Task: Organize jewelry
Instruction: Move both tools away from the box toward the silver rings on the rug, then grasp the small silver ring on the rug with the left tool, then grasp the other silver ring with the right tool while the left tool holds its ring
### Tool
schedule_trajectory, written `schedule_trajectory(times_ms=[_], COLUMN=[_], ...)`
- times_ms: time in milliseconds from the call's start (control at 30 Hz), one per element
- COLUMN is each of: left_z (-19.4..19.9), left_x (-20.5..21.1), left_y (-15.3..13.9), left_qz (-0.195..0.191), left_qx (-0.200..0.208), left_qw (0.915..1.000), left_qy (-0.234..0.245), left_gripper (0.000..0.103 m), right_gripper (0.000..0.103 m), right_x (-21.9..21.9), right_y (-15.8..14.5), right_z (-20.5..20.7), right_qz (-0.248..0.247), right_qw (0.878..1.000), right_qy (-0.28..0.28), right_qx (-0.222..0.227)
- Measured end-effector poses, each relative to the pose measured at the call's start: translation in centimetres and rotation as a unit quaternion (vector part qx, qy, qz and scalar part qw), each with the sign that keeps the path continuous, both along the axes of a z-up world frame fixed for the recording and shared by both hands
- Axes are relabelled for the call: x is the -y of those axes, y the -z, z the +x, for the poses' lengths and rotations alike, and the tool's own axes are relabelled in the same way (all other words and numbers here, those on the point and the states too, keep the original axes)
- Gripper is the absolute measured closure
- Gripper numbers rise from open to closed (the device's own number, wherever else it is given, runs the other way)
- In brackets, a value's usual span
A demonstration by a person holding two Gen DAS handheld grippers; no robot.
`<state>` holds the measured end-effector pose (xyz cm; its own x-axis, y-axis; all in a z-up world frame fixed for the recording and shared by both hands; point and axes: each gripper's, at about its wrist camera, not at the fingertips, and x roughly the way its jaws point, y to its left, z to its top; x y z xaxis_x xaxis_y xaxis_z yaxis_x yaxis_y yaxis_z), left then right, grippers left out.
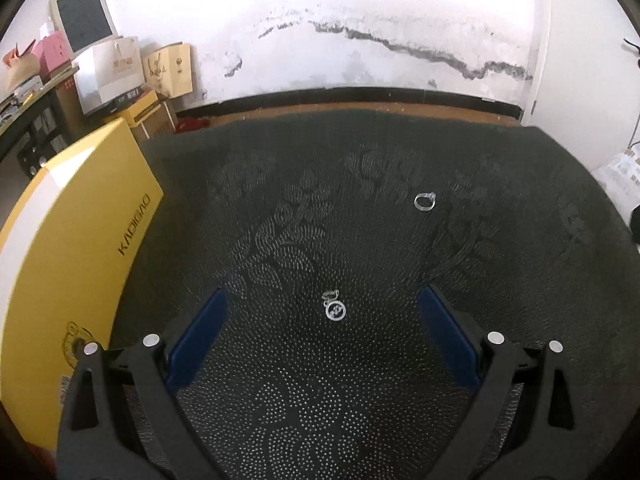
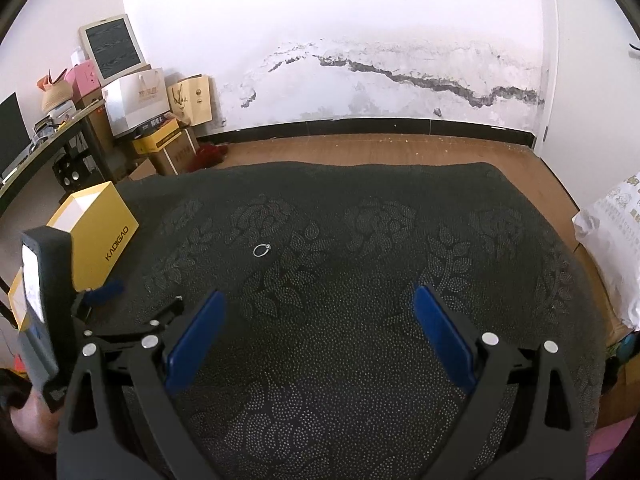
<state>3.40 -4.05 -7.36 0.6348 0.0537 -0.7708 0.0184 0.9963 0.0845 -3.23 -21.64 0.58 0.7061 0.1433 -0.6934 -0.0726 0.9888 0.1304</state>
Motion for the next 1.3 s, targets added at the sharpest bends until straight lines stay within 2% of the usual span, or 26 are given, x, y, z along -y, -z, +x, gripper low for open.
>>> schedule_trajectory(times_ms=[200, 233, 300, 500, 567, 600, 633, 667, 733, 800, 833, 1000, 1167, 1300], left_z=[1.6, 1.6, 1.9, 1.9, 1.7, 1.5, 1.5, 1.6, 1.7, 1.7, 1.8, 2.1, 1.4, 1.4], left_x=[-1.4, -1.9, -2.2, -2.2, -1.7, -1.5, -1.2, -1.1, -1.3, -1.5, -1.6, -2.4, -2.9, -4.8], left_y=[3.2, 3.5, 3.6, 3.6, 3.3, 3.0, 2.9, 2.8, 2.8, 2.7, 2.6, 1.5, -2.1, -5.6], left_qz=[-0.006, -0.020, -0.034, -0.032, -0.030, -0.026, -0.023, -0.020, -0.019, -0.018, -0.017, -0.026, -0.025, -0.018], left_qx=[-0.045, -0.035, -0.039, -0.037, -0.027, -0.018, -0.016, -0.016, -0.014, -0.016, -0.018, -0.031, 0.006, 0.046], left_qw=[0.9986, 0.9986, 0.9980, 0.9982, 0.9988, 0.9993, 0.9995, 0.9997, 0.9997, 0.9997, 0.9997, 0.9992, 0.9995, 0.9987], left_qy=[-0.029, -0.035, -0.036, -0.035, -0.027, -0.020, -0.012, -0.003, -0.009, -0.011, -0.008, 0.001, 0.018, 0.015], left_gripper=[0.007, 0.005, 0.005, 0.007, 0.028, 0.054, 0.065, 0.068, 0.088, 0.093, 0.098, 0.098, 0.098, 0.098], right_gripper=[0.011, 0.011, 0.011, 0.011, 0.011, 0.011, 0.011, 0.011, 0.011, 0.011, 0.011, 0.011, 0.011, 0.011], right_x=[-0.1, -0.1, 0.0, -0.1, -0.1, -0.1, 0.0, 0.0, 0.0, -0.1, -0.3, -0.4, -1.4, -2.9], right_y=[-0.3, -0.4, -0.5, -0.5, -0.5, -0.5, -0.5, -0.5, -0.5, -0.4, -0.4, -0.4, 0.6, 3.4], right_z=[0.1, 0.2, 0.2, 0.3, 0.3, 0.3, 0.4, 0.4, 0.5, 0.5, 0.5, 0.9, 2.1, 3.6], right_qz=[0.006, 0.008, 0.011, 0.018, 0.017, 0.017, 0.017, 0.018, 0.019, 0.018, 0.018, 0.017, 0.009, 0.001], right_qw=[1.000, 1.000, 1.000, 1.000, 1.000, 1.000, 1.000, 1.000, 1.000, 1.000, 1.000, 1.000, 1.000, 0.998], right_qy=[-0.004, -0.005, -0.005, -0.007, -0.006, -0.006, -0.005, -0.005, -0.005, -0.007, -0.008, -0.015, -0.022, -0.035], right_qx=[-0.002, -0.002, -0.001, -0.005, -0.005, -0.005, -0.005, -0.005, -0.005, -0.006, -0.006, -0.007, -0.018, -0.054])
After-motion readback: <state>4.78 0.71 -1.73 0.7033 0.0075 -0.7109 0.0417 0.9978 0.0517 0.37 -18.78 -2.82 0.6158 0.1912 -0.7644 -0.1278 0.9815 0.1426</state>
